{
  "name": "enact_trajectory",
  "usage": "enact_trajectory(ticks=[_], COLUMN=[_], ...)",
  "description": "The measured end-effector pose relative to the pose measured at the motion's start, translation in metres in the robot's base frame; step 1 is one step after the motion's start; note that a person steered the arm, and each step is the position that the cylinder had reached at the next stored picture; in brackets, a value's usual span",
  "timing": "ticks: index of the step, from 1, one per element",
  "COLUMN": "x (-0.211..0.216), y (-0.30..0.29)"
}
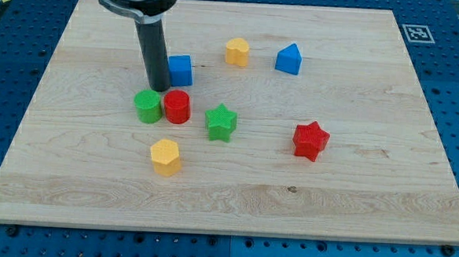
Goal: Push the red circle towards the green star
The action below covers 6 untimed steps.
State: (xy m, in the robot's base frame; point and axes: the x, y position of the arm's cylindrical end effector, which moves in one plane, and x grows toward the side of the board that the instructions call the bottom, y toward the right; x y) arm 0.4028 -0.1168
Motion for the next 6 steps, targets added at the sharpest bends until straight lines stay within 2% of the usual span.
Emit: enact_trajectory(ticks=[1,3,4,6], x=[-0.004,0.038,0.033,-0.013], y=[0.000,0.033,0.041,0.033])
